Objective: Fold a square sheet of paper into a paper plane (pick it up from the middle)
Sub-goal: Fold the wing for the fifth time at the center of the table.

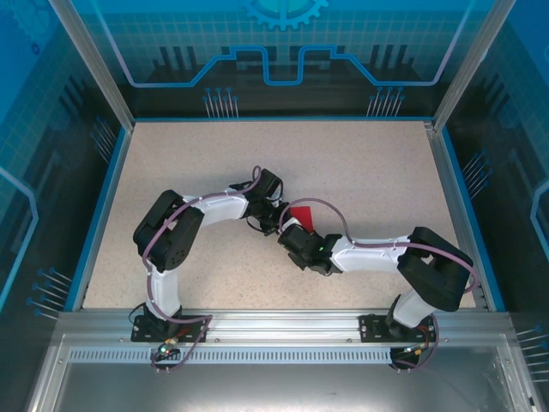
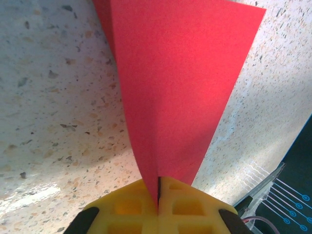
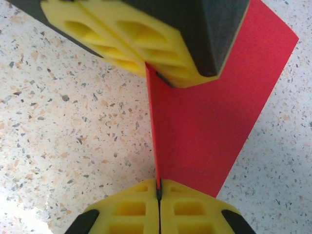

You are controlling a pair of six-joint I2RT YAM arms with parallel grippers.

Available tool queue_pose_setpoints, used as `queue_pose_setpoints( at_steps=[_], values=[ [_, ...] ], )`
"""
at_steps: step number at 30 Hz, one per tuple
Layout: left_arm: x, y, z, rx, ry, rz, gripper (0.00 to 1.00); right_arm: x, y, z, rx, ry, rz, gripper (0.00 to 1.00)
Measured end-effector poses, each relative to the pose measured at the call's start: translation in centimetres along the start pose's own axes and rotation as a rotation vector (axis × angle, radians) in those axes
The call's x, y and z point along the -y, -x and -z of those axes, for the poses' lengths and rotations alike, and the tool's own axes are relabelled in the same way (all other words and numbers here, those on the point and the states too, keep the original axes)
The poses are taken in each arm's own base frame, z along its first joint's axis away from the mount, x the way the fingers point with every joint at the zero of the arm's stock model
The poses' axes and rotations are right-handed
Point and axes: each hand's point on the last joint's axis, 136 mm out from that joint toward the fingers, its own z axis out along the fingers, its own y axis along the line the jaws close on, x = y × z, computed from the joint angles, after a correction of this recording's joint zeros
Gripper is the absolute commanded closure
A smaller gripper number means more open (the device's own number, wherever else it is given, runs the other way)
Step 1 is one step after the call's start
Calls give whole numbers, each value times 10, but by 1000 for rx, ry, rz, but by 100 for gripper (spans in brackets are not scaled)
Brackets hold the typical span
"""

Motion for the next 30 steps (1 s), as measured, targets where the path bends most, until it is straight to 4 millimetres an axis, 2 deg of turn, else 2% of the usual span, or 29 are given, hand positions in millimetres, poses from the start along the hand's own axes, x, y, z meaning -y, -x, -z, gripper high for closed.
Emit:
queue_pose_setpoints(
  at_steps=[3,5,9,12,14,16,20,23,27,30],
  values=[
    [-2,0,0,-2,5,4,89,-1,0,0,-2,10,-5,99],
    [-3,0,1,-3,8,7,87,-1,1,-1,-2,26,-16,100],
    [-1,1,6,3,5,-4,68,-1,2,0,2,75,-54,100],
    [5,3,18,29,-7,-18,61,-3,3,2,12,144,-98,100],
    [9,7,30,66,-11,-23,49,-6,6,4,25,206,-135,100],
    [13,10,44,106,-20,-32,45,-8,9,5,33,264,-173,100],
    [16,11,67,170,-20,-43,45,-13,10,4,38,397,-264,100],
    [15,11,75,199,-14,-48,52,-16,9,4,40,494,-335,100],
    [5,8,75,211,7,-41,61,-17,7,7,53,601,-425,100],
    [-1,6,72,204,15,-34,67,-11,6,12,80,670,-505,99]
  ],
)
